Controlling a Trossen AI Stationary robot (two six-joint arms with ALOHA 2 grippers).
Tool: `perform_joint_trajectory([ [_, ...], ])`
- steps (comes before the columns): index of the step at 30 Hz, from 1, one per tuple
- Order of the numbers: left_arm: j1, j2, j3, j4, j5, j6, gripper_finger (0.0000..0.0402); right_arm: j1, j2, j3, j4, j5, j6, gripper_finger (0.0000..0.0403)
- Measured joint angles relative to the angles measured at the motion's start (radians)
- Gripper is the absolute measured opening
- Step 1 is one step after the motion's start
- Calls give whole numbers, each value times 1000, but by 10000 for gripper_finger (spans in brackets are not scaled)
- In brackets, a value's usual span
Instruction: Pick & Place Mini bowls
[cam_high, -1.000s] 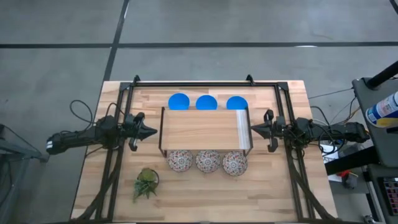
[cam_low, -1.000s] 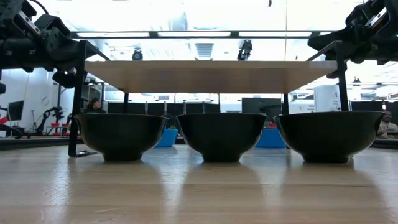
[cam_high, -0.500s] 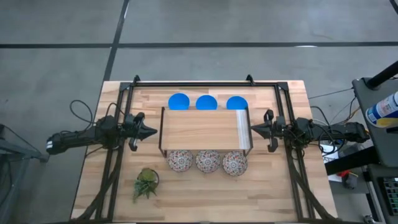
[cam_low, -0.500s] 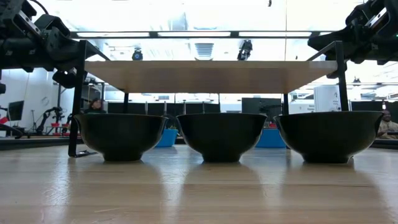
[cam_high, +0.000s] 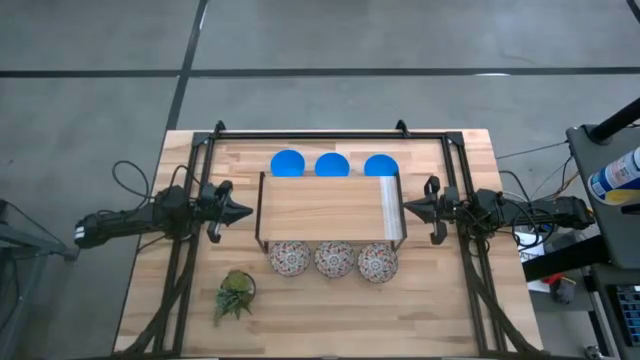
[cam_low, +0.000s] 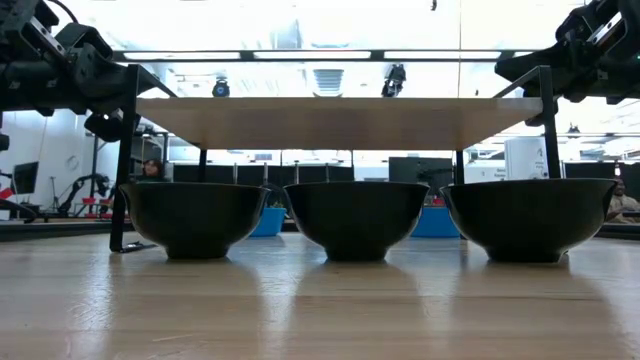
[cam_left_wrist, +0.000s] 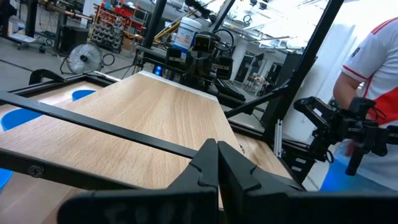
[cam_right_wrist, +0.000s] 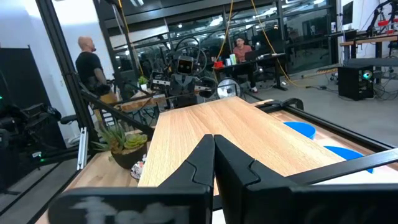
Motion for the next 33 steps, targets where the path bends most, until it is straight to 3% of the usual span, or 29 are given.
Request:
perform_joint_trajectory([
  [10, 0, 0, 0, 0, 0, 0, 0, 0, 0, 0, 4, 5, 67, 8],
  [12, 0, 0, 0, 0, 0, 0, 0, 0, 1, 0, 5, 25, 224, 8],
  [18, 0, 0, 0, 0, 0, 0, 0, 0, 6, 0, 1, 29, 924, 8],
  [22, 0, 0, 0, 0, 0, 0, 0, 0, 5, 0, 35, 55, 1028, 8],
  [26, 0, 0, 0, 0, 0, 0, 0, 0, 7, 0, 178, 54, 1055, 8],
  [29, 0, 0, 0, 0, 0, 0, 0, 1, 7, 0, 335, -27, 1052, 8],
  [33, 0, 0, 0, 0, 0, 0, 0, 10, 25, 0, 536, -267, 1170, 8],
])
